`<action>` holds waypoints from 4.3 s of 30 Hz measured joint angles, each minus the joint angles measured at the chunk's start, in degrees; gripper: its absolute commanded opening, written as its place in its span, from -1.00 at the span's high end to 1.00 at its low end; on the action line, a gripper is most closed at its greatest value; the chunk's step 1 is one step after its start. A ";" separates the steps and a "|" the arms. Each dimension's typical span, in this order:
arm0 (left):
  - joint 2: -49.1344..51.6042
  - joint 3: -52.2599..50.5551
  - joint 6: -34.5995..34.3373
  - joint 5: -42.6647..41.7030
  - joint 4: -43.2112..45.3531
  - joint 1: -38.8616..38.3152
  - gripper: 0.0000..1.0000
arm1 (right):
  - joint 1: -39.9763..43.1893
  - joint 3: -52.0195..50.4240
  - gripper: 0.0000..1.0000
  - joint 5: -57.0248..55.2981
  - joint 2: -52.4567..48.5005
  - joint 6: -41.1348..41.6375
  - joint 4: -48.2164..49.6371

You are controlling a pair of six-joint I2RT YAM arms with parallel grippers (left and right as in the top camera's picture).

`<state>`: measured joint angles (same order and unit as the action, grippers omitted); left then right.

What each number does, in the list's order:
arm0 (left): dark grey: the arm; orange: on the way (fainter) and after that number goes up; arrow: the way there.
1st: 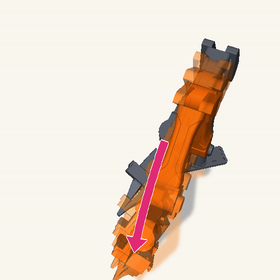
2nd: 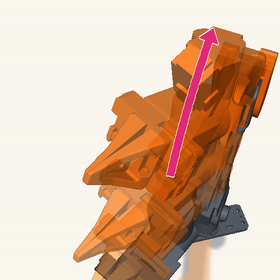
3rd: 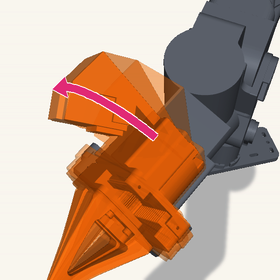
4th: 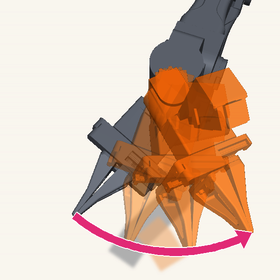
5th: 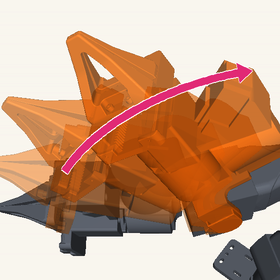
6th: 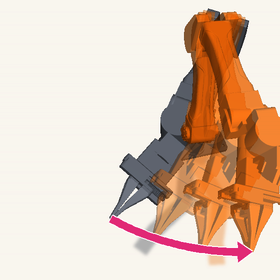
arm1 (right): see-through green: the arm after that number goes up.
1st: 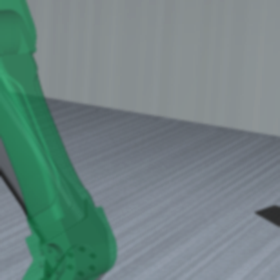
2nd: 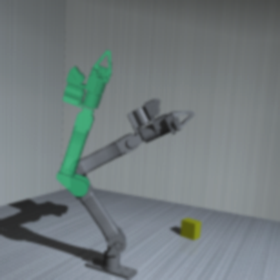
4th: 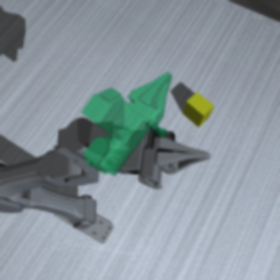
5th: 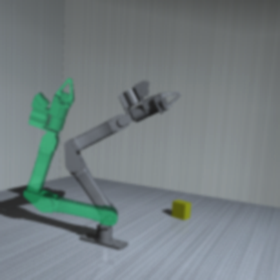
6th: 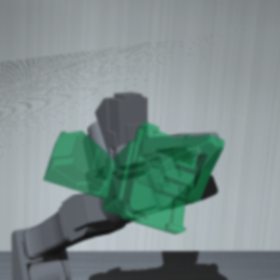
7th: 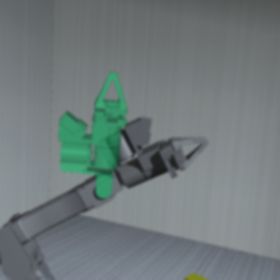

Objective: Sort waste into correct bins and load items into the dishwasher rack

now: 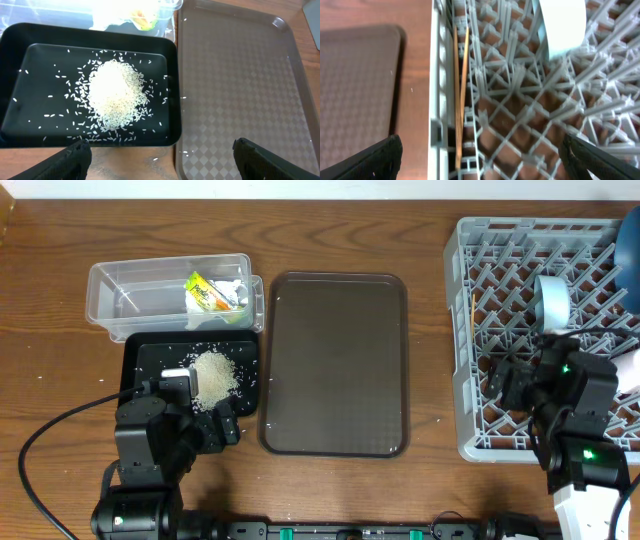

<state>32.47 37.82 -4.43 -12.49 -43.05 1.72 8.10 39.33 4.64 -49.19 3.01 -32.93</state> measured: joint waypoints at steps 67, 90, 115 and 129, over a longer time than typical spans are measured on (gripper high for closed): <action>-0.02 -0.09 0.00 0.00 0.00 0.00 -0.91 | -7.67 -38.77 -0.98 -3.54 48.57 -1.49 31.67; -0.02 -0.09 0.00 0.00 -0.02 0.00 -0.91 | -7.67 -38.95 -0.99 -3.13 48.46 -2.01 29.03; -7.80 -0.79 0.22 0.04 -0.79 0.00 -0.91 | -7.67 -38.95 -0.98 -3.10 48.46 -2.01 29.03; -26.95 -23.93 0.42 2.43 21.59 0.00 -0.91 | -7.67 -38.95 -0.99 -3.10 48.46 -2.01 29.03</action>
<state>5.52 13.89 -4.01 -10.07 -21.45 1.72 0.43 0.38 1.54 -0.73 0.99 -3.90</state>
